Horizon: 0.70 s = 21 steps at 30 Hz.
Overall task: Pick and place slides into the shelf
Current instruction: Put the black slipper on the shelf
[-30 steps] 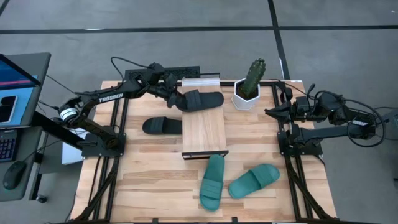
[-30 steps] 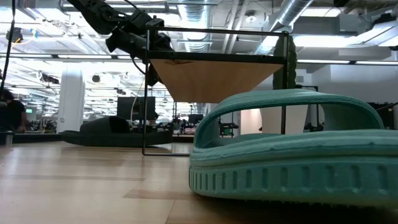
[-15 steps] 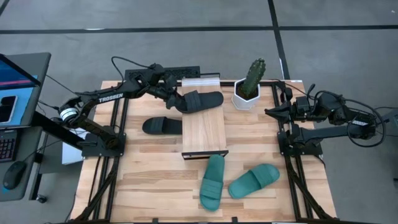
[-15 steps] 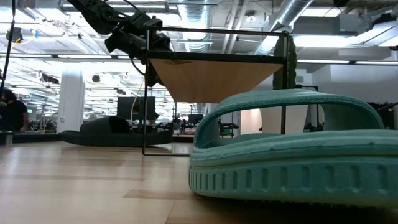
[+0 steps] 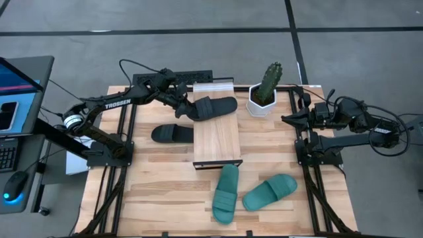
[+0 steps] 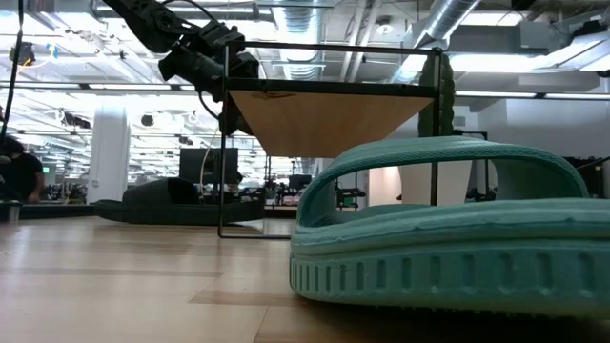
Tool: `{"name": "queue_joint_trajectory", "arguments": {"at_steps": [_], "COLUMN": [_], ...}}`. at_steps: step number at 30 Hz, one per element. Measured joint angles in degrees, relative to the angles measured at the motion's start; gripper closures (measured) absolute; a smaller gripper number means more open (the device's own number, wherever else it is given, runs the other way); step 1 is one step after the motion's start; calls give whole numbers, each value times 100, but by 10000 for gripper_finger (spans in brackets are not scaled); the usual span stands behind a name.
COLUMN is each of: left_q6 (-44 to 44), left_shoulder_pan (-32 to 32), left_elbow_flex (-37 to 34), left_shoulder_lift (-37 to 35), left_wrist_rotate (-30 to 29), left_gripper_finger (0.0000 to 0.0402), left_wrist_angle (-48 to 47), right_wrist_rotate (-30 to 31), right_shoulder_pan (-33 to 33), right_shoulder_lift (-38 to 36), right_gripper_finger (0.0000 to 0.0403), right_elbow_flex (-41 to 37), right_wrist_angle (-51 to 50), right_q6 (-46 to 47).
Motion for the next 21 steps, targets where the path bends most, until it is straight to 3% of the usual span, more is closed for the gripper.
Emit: {"name": "queue_joint_trajectory", "arguments": {"at_steps": [8,16,19,21], "left_q6": [114,515,795,1064], "left_shoulder_pan": [118,474,577,615], "left_elbow_flex": [0,0,0,0], "left_shoulder_lift": [-53,-731,-1145,-1474], "left_wrist_rotate": [135,81,-207,-753], "left_gripper_finger": [235,235,235,235], "left_wrist_angle": [-160,-790,-1218,-1656], "right_wrist_rotate": [0,0,0,0], "right_shoulder_pan": [2,2,1,0], "right_shoulder_lift": [0,0,1,0], "right_gripper_finger": [403,403,403,403], "right_elbow_flex": [0,0,1,0], "right_wrist_angle": [-2,0,-2,0], "right_q6": [0,-1,-1,0]}}
